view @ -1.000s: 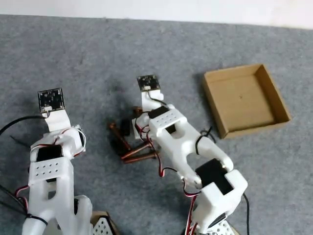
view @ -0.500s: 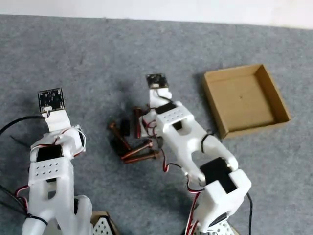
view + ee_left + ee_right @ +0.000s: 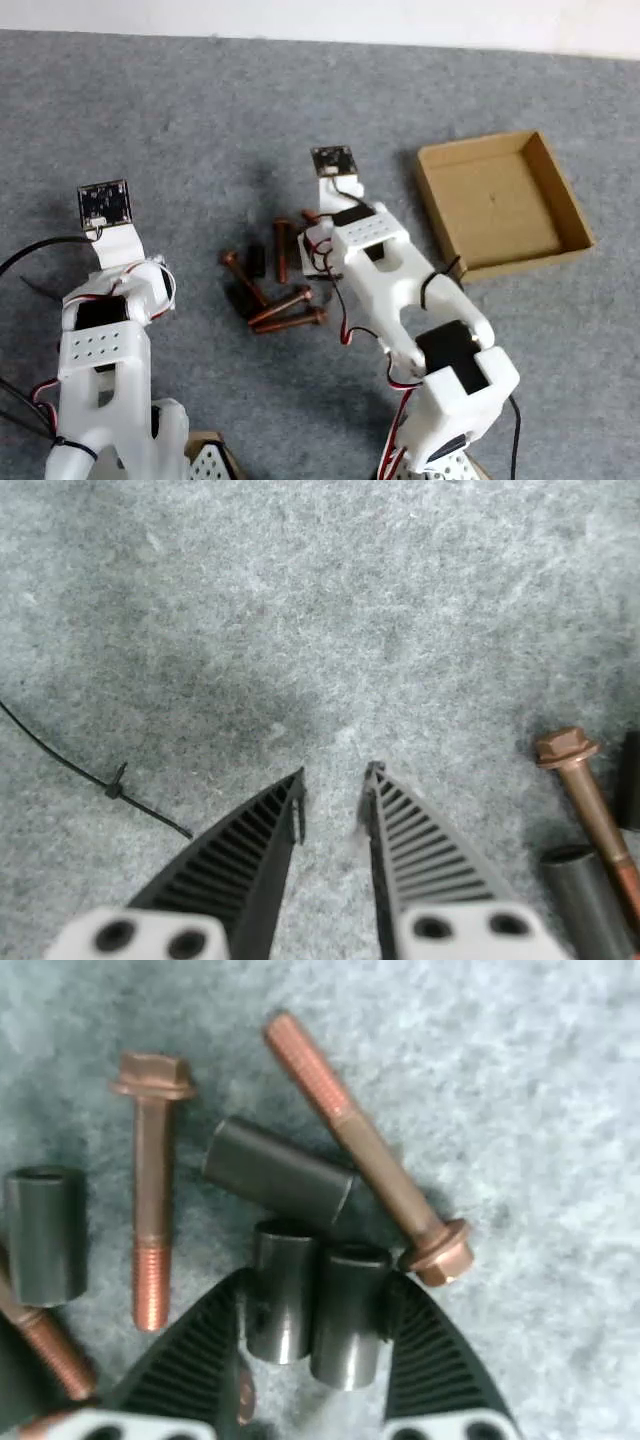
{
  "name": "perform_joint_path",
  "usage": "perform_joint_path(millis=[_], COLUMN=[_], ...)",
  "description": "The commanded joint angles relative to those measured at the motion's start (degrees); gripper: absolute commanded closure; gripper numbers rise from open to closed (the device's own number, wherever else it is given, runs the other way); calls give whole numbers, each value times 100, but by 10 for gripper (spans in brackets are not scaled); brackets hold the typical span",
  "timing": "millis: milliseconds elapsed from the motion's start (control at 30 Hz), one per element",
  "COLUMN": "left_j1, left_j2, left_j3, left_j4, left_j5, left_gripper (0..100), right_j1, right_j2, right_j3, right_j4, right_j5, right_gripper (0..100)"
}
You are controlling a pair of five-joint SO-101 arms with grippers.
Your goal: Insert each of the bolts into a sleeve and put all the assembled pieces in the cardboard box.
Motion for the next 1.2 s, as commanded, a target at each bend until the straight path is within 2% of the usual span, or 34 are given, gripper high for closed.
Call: perform_joint_path(millis=[0,133,267,467,700,900,1067,1167], left_j1=[-22,-22,-22,-22,-22,-22,-22,-22], left_j2=[-13,-13,-13,-13,-13,-13,-13,-13], left_j3=[-48,-48,-48,-48,-48,-48,-48,-48], left_j4=[-88,-88,-88,-88,-88,-88,-88,-88], left_j5=[53,53,53,53,53,44,44,44], left_gripper=[893,893,893,893,893,893,893,893], right_j1=[119,119,119,127,127,127,84,4], right_j2=[-48,-75,-119,-1156,-2431,-2536,-2536,-2510], right_j3=[-48,-66,-145,-110,611,1095,1218,1218], right_j4=[92,180,690,743,699,75,22,13], right_j5=[202,220,237,237,237,237,193,193], right_gripper=[994,994,994,994,994,985,872,861])
